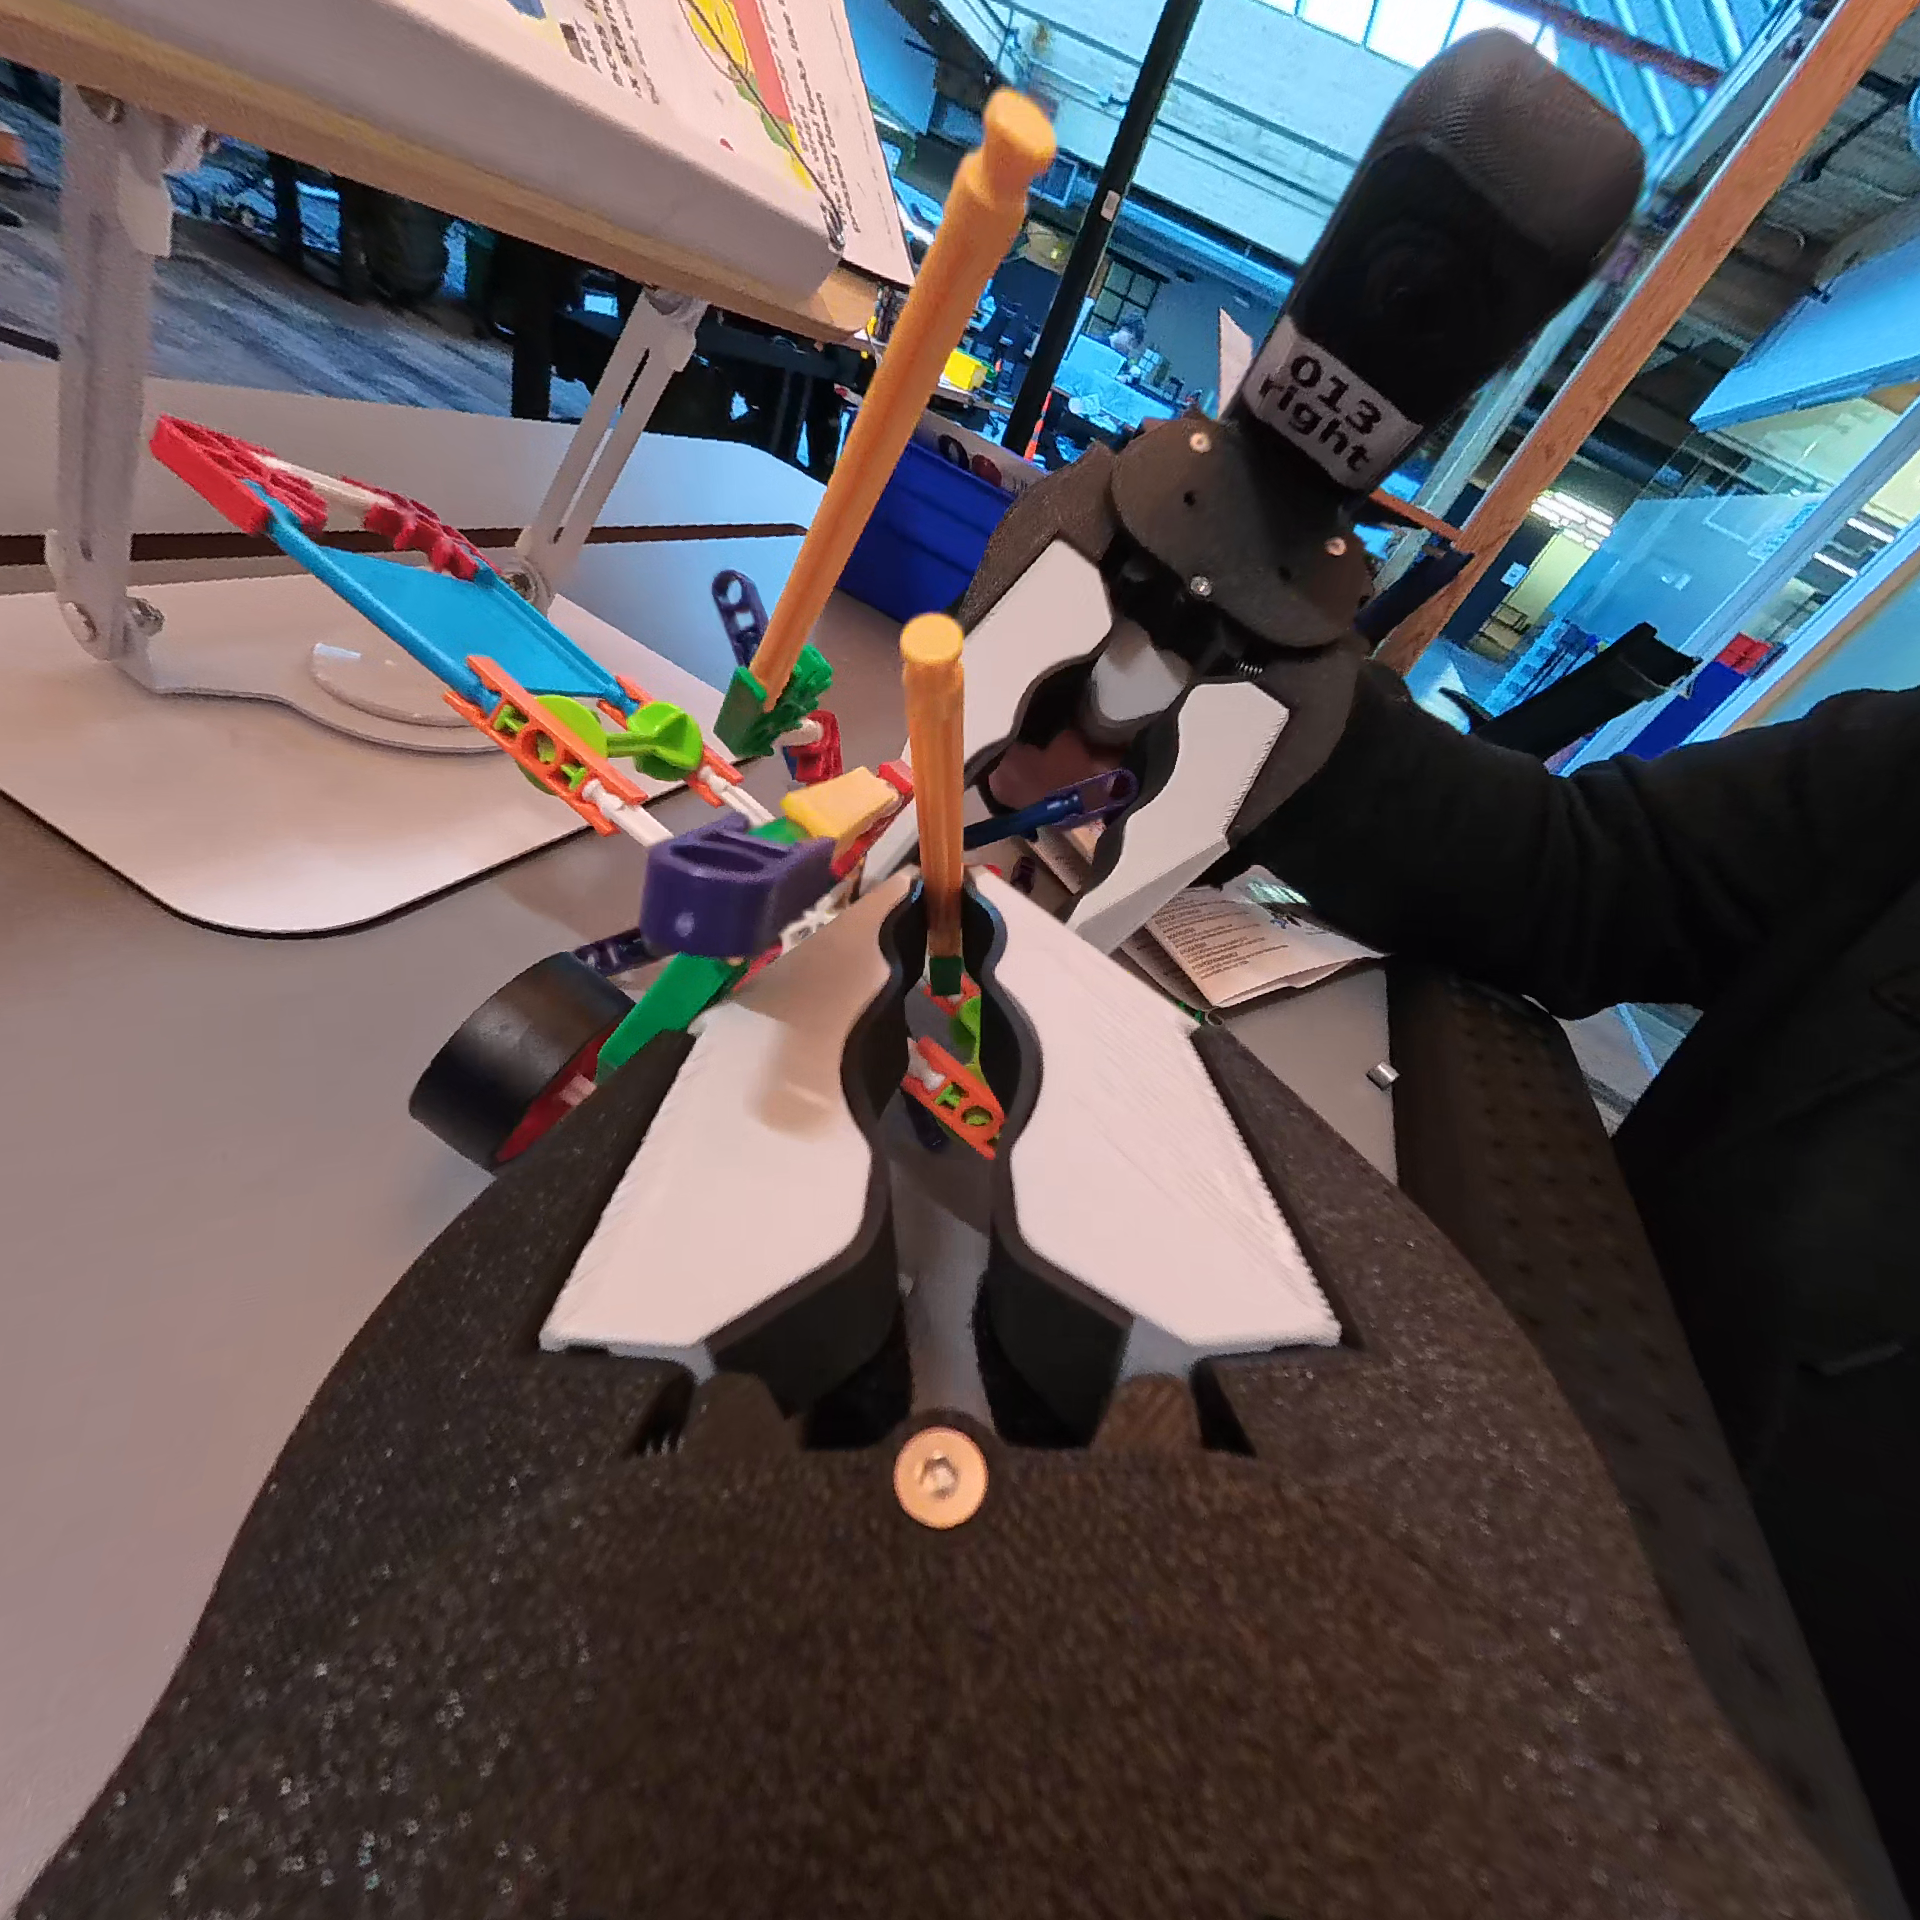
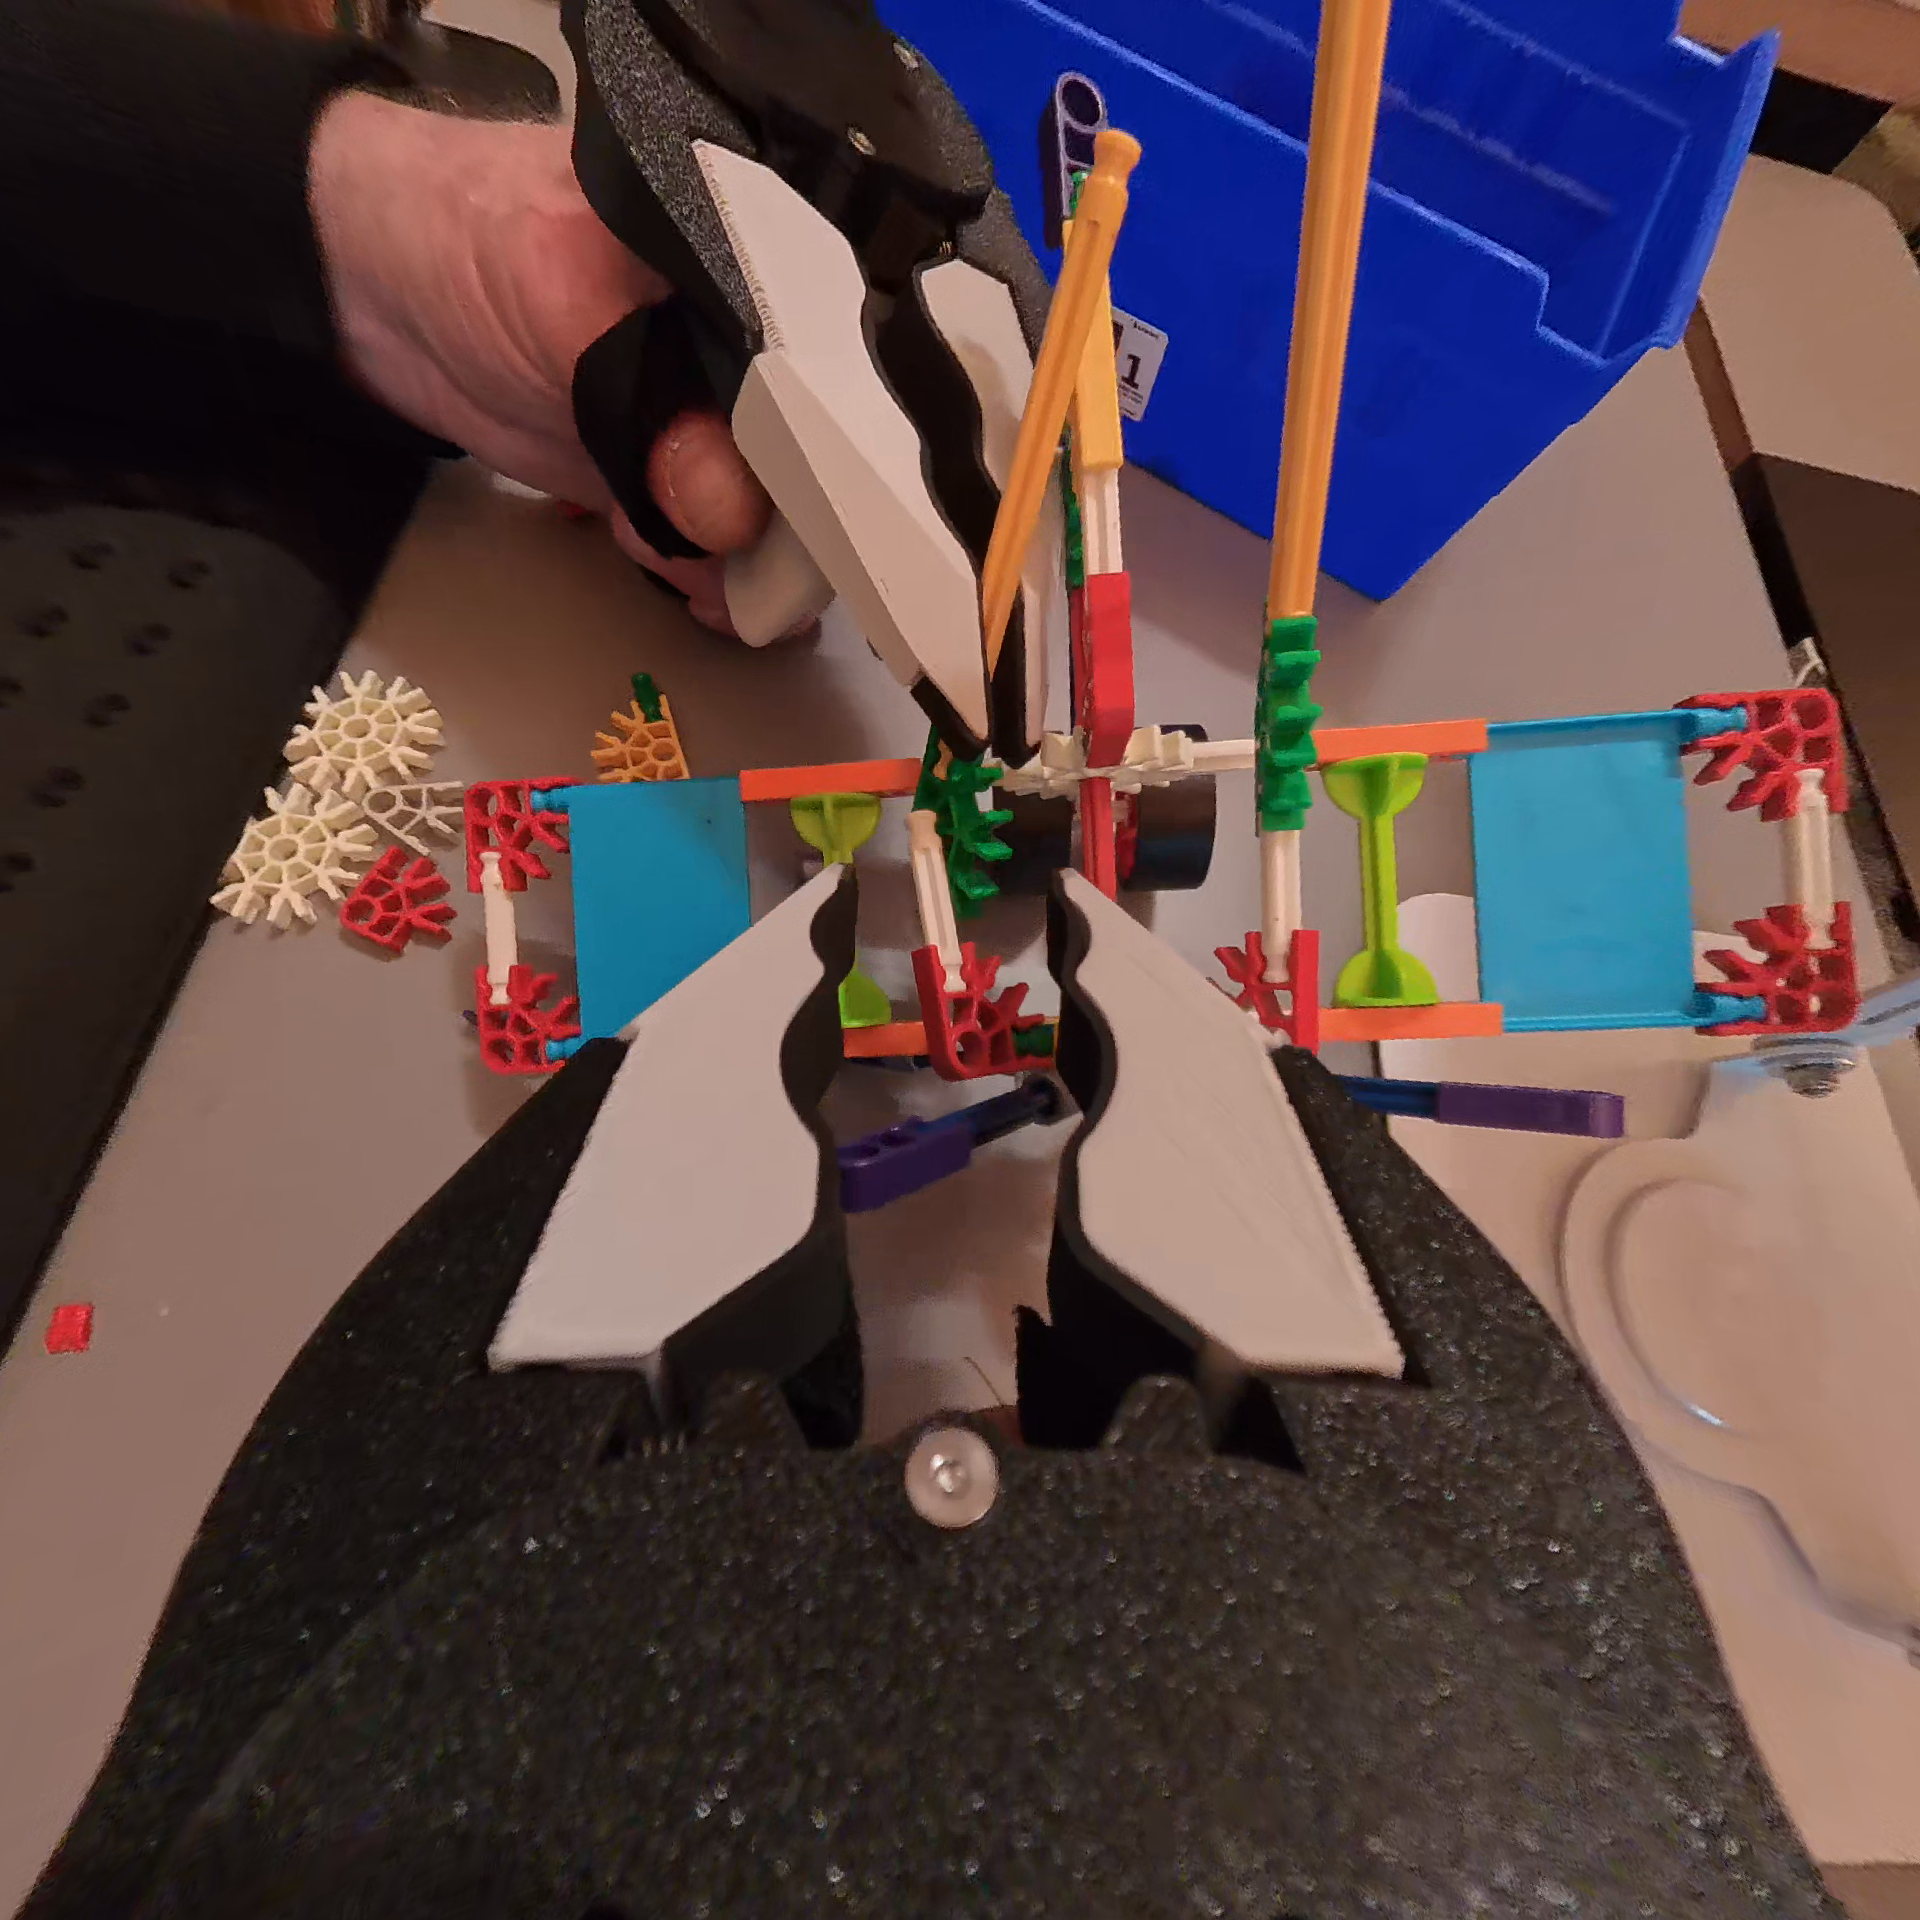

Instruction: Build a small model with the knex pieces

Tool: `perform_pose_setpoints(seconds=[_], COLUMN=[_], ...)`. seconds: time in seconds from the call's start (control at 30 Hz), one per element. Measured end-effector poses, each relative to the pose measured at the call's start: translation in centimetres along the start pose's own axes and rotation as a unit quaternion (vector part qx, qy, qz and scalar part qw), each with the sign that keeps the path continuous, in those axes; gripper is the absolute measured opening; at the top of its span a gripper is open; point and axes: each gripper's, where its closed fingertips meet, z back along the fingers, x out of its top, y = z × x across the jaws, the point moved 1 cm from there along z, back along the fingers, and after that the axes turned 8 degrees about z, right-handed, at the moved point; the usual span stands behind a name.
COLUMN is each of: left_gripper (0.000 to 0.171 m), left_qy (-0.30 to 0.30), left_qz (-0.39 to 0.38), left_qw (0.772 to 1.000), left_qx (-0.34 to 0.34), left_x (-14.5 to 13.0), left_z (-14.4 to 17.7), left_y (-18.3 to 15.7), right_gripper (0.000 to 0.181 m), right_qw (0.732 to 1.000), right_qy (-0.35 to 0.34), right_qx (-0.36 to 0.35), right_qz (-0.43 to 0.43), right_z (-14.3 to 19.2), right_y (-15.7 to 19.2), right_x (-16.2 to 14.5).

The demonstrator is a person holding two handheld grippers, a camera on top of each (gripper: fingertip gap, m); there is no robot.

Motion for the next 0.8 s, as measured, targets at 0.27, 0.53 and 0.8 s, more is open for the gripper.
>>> perform_pose_setpoints(seconds=[0.27,0.53,0.8], left_gripper=[0.005,0.005,0.005], left_qy=[0.002,0.014,0.014], left_qz=[-0.007,-0.026,-0.027], left_qw=[1.000,0.999,0.999], left_qx=[-0.007,-0.024,-0.032], left_x=[0.68,0.55,0.42], left_z=[0.71,0.82,0.89], left_y=[-0.16,-0.38,-0.61], right_gripper=[0.024,0.025,0.022], right_qw=[1.000,0.999,0.998], right_qy=[-0.017,-0.037,-0.048], right_qx=[0.013,0.028,0.034], right_qz=[-0.011,-0.026,-0.036], right_z=[-0.20,-0.30,-0.10], right_y=[0.28,0.59,0.50], right_x=[0.22,0.58,0.70])
